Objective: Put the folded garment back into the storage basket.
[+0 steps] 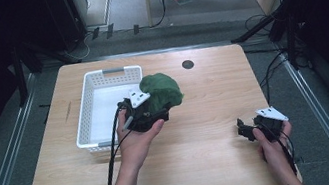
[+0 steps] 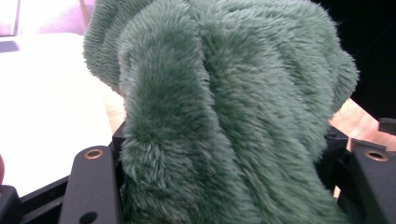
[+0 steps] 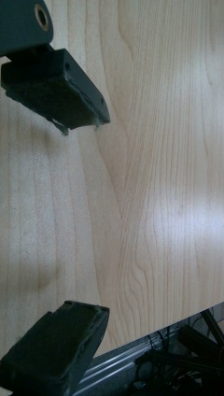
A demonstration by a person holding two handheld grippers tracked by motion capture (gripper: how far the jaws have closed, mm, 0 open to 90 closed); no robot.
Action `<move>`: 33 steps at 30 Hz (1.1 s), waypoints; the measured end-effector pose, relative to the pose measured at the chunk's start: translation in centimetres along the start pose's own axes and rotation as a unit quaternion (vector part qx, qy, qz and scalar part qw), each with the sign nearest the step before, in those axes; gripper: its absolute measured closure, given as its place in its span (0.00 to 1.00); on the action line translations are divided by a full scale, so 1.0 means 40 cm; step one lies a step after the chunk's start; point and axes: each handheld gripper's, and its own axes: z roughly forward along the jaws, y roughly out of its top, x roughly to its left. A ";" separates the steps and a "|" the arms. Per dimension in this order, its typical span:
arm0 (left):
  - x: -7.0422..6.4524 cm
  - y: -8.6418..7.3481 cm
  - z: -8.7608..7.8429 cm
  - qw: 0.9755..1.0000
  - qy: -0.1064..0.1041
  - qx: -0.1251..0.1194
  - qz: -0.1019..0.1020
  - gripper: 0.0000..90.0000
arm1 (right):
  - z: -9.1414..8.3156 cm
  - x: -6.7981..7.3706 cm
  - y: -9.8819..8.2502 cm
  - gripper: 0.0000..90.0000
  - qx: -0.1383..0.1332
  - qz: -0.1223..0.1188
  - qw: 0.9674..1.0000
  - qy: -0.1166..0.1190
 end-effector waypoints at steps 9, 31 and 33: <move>0.085 0.003 -0.036 0.999 0.035 -0.014 -0.024 0.38 | 0.001 -0.001 0.000 0.09 0.001 -0.001 1.000 -0.001; 0.228 -0.022 0.010 0.992 0.116 -0.020 -0.045 0.38 | 0.001 -0.001 0.000 0.09 0.002 0.001 1.000 0.000; 0.242 -0.024 0.021 0.991 0.119 -0.032 -0.048 0.38 | 0.001 -0.001 0.000 0.09 0.002 0.002 1.000 0.000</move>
